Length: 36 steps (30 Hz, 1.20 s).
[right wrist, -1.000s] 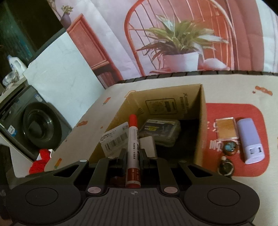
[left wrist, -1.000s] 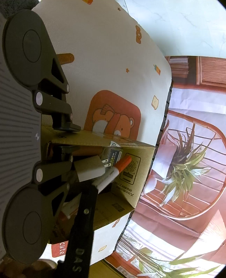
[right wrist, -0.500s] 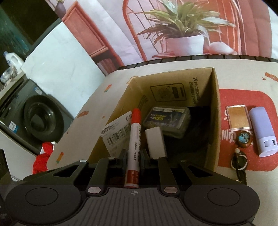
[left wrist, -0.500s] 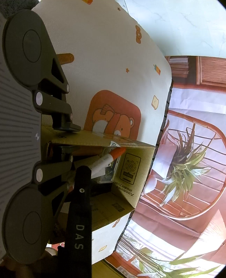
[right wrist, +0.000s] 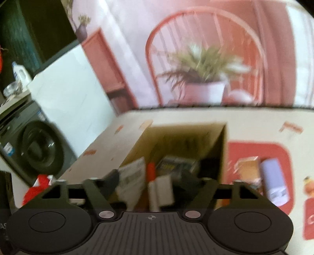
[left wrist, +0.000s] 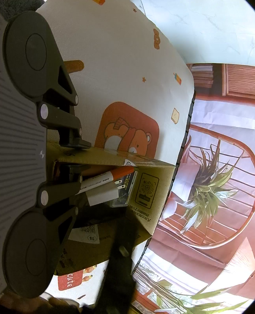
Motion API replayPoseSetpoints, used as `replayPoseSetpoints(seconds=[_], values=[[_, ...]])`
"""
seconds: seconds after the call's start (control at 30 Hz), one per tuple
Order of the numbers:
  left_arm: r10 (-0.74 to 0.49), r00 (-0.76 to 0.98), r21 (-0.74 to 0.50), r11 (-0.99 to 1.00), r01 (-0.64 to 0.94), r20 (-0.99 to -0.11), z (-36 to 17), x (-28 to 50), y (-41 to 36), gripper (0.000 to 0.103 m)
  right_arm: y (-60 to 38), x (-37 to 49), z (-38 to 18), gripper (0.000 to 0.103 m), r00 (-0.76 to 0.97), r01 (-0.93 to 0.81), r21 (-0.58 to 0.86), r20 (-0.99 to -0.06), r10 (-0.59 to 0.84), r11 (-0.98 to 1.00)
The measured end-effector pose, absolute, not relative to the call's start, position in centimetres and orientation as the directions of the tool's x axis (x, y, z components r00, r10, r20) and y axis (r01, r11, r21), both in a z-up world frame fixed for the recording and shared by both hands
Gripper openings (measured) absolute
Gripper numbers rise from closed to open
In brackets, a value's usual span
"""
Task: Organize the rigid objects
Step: 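Move the open right tool back to the red lighter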
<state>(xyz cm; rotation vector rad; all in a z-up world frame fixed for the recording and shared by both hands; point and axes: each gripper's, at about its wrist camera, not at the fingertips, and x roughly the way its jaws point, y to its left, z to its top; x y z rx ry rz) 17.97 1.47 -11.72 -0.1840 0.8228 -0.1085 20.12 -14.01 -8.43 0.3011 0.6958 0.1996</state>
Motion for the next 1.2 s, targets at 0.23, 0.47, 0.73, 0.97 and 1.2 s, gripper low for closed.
replayPoseSetpoints(seconds=[0.23,0.47,0.73,0.97,1.2], values=[[-0.167,0.676,-0.205,0.978,0.025,-0.718,-11.7,17.9,1.5,0.016,-16.9,18.5,-6.8,0.103,0.851,0.008,0.27,-0.507,0.135,0.963],[-0.165,0.675,-0.202,0.979,0.024,-0.719,-11.8,17.9,1.6,0.016,-20.9,17.6,-7.6,0.103,0.874,0.147,0.276,-0.486,0.005,0.95],[-0.163,0.674,-0.201,0.979,0.023,-0.721,-11.8,17.9,1.6,0.016,-24.1,16.3,-9.6,0.103,0.856,0.243,0.238,-0.508,-0.092,0.94],[-0.164,0.674,-0.201,0.979,0.023,-0.721,-11.8,17.9,1.6,0.016,-25.8,14.7,-11.3,0.103,0.838,0.295,0.177,-0.52,-0.165,0.939],[-0.164,0.674,-0.201,0.979,0.024,-0.721,-11.8,17.9,1.6,0.016,-25.2,14.1,-13.5,0.103,0.82,0.268,0.065,-0.539,-0.192,0.961]])
